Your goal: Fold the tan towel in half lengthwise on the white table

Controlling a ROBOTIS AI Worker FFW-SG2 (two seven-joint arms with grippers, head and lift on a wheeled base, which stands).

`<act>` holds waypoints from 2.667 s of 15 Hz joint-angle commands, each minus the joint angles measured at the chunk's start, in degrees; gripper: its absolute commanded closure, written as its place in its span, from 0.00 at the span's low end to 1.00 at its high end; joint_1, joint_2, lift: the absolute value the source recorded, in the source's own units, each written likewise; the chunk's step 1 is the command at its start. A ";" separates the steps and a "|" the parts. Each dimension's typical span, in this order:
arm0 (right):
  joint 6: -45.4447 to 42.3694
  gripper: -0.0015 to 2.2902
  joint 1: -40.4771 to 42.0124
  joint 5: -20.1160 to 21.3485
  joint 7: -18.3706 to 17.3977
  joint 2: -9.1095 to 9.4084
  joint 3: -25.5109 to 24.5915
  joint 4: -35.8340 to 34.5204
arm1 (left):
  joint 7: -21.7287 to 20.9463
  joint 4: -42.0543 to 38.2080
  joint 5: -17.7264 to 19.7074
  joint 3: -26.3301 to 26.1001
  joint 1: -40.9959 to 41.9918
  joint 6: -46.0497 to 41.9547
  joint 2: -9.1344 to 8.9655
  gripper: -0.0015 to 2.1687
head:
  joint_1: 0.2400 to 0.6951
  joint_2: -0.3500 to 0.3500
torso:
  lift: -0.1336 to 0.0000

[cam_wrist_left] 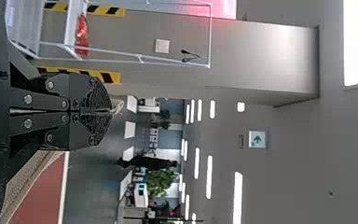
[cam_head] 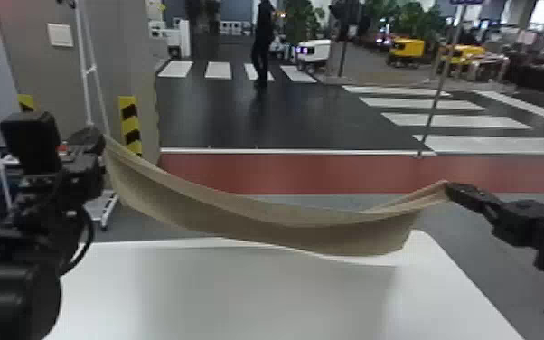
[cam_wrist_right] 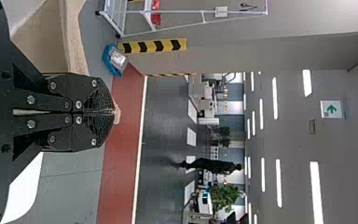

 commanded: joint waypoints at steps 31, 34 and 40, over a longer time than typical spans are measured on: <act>1.91 0.58 -0.16 9.00 9.84 -7.43 -0.49 21.79 | 5.26 -16.29 -23.26 -11.00 13.53 47.88 -2.24 0.75 | 1.00 0.18 | 0.08; -0.20 0.58 -2.71 10.40 6.06 -7.16 4.17 25.57 | 4.56 -8.29 -23.26 -12.05 9.49 44.72 -2.76 0.75 | 1.00 0.20 | 0.08; -6.88 0.30 -6.40 9.35 -3.52 -6.46 7.42 34.71 | 6.14 5.33 -25.63 -13.99 3.78 37.34 -3.73 0.62 | 0.98 0.24 | 0.08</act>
